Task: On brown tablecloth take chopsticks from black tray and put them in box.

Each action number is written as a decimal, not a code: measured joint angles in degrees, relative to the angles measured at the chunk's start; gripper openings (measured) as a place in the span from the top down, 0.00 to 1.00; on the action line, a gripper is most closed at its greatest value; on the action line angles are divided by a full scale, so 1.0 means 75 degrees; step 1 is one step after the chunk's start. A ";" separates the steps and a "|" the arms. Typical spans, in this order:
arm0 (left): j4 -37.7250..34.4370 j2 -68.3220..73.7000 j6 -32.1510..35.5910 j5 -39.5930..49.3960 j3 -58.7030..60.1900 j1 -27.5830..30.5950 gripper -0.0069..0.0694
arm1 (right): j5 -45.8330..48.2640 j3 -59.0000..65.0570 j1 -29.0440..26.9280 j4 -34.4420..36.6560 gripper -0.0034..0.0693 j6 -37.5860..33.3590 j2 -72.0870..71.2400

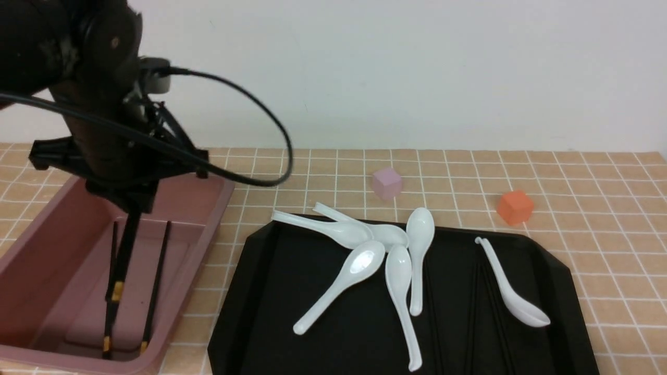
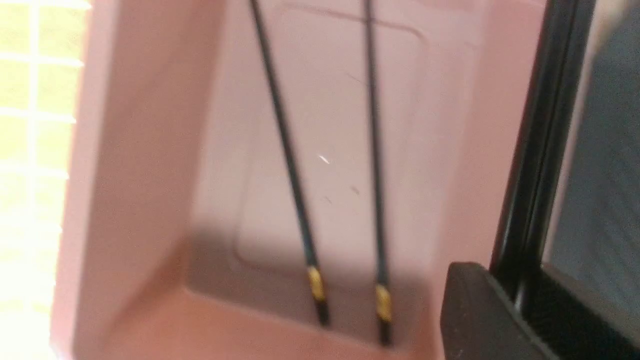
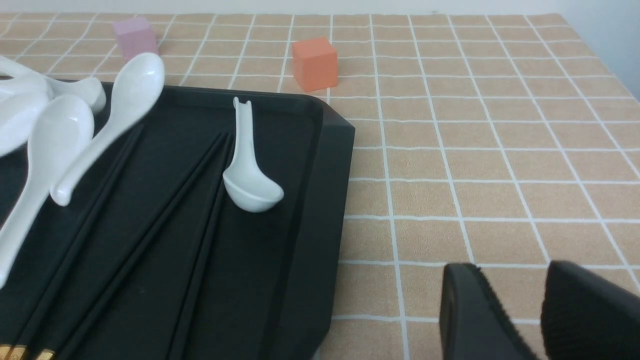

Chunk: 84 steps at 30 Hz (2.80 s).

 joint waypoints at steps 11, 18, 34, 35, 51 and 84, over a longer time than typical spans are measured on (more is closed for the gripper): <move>0.1324 0.1395 -0.0097 -0.0351 0.0064 0.0340 0.75 | 0.0000 0.0000 0.0000 0.0000 0.62 0.0000 0.0000; 0.1113 0.1743 -0.0115 -0.0168 0.0058 0.0340 0.56 | 0.0000 0.0000 0.0000 0.0000 0.62 0.0000 0.0000; -0.0725 -0.1286 0.0639 0.0646 0.0100 0.0340 0.93 | 0.0000 0.0000 0.0000 0.0000 0.62 0.0000 0.0000; -0.0882 -0.1593 0.0678 0.0639 0.0183 0.0340 0.93 | 0.0000 0.0000 0.0000 0.0000 0.62 0.0000 0.0000; -0.2821 -0.6872 0.1257 -0.1440 0.4743 0.0340 0.93 | 0.0000 0.0000 0.0000 0.0000 0.62 0.0000 0.0000; -0.3556 -1.0394 0.2340 -0.6511 0.9547 0.0340 0.93 | 0.0000 0.0000 0.0000 0.0000 0.62 0.0000 0.0000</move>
